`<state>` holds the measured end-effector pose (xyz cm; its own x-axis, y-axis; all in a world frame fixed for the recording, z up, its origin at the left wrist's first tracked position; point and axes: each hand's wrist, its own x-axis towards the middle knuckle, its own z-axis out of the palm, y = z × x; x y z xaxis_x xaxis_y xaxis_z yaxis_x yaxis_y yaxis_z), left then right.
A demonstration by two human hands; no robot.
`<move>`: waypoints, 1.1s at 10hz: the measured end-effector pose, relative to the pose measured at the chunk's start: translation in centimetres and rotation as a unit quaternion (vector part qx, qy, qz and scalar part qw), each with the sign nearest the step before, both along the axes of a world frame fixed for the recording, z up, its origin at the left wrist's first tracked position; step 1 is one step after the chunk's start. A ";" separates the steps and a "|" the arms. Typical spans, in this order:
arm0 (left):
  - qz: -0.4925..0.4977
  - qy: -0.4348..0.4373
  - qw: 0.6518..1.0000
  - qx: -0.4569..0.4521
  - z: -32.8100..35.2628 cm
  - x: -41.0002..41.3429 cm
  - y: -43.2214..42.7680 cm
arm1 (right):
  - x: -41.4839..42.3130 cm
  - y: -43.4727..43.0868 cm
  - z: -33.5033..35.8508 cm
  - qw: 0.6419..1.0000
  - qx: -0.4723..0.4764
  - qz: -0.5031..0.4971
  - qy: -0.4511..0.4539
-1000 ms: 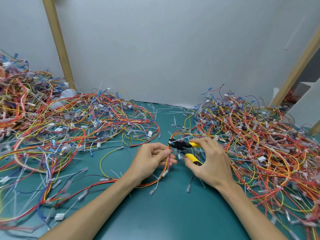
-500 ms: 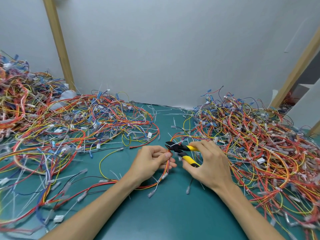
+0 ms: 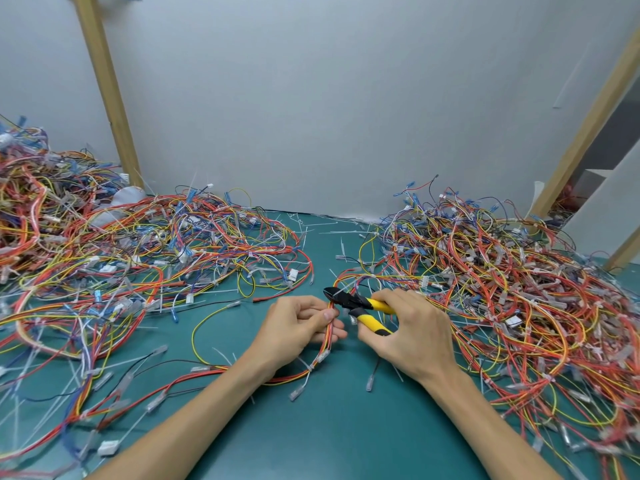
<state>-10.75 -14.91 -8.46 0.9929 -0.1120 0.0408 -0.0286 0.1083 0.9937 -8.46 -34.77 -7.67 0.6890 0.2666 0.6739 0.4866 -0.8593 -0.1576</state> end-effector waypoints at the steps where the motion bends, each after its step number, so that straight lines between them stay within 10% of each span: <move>1: 0.000 0.002 1.000 -0.003 0.0 0.0 0.0 | 0.0 0.0 0.0 1.000 -0.001 -0.002 0.000; 11: 0.000 0.004 1.000 0.001 0.0 0.0 0.0 | -0.1 -0.5 0.4 0.999 -0.024 0.013 0.028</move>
<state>-10.76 -14.90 -8.41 0.9932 -0.1118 0.0328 -0.0209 0.1066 0.9941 -8.53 -35.23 -7.25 0.7170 0.3166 0.6211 0.5013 -0.8532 -0.1438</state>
